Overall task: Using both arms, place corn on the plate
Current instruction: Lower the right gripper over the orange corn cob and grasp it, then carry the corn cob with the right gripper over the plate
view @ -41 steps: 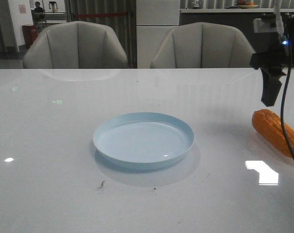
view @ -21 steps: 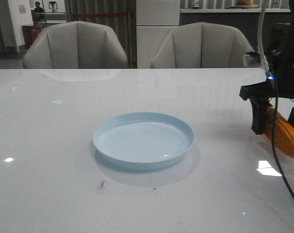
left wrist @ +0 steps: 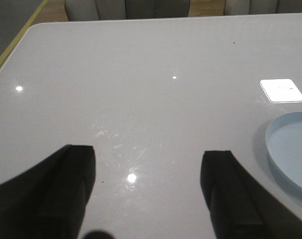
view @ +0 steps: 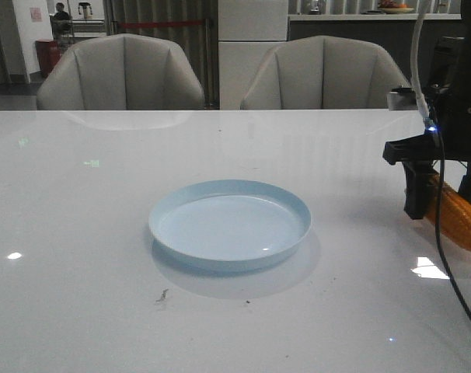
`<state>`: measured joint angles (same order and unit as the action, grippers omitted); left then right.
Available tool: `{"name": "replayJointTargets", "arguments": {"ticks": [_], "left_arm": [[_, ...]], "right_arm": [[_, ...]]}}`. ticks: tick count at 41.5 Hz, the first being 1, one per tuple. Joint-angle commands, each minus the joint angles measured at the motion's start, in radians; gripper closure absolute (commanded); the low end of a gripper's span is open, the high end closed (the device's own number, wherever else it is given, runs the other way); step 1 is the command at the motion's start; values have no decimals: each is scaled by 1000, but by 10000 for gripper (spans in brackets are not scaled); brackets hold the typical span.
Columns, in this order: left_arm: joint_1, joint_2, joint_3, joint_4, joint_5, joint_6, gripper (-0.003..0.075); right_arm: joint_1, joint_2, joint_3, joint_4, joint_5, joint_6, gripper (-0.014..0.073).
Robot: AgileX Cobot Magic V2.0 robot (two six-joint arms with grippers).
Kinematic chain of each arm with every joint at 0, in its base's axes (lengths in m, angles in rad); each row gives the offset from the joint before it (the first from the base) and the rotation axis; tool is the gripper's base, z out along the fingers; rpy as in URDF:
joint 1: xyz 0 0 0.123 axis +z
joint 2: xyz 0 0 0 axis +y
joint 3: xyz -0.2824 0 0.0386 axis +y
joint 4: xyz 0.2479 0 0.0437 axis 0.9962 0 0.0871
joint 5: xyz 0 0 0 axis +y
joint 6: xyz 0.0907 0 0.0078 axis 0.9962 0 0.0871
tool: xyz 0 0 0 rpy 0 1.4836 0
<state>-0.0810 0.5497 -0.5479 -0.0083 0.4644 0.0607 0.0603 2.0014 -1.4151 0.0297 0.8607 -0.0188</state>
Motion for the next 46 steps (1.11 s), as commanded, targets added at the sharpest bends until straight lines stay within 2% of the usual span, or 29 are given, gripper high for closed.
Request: {"name": "replayJointTargets", "arguments": {"ticks": [1,11,21,35,46], "left_arm": [[2,7,-28,-2,-83,-9,215],[2,7,-28,-2,-83,-9,215],[2,7,-28,-2,-83,-9,215],[2,7,-28,-2,-83,-9,215],[2,7,-28,-2,-83,-9,215]], "right_arm": [[-2,-52,-70,1,32,-22,260],[46,-52,-286,25,157,-66,260],[199,-52,-479,56,201,-67,260],[420,-4,-504,76,214,-67,260],[466,104,-504,75,222,-67,256]]}}
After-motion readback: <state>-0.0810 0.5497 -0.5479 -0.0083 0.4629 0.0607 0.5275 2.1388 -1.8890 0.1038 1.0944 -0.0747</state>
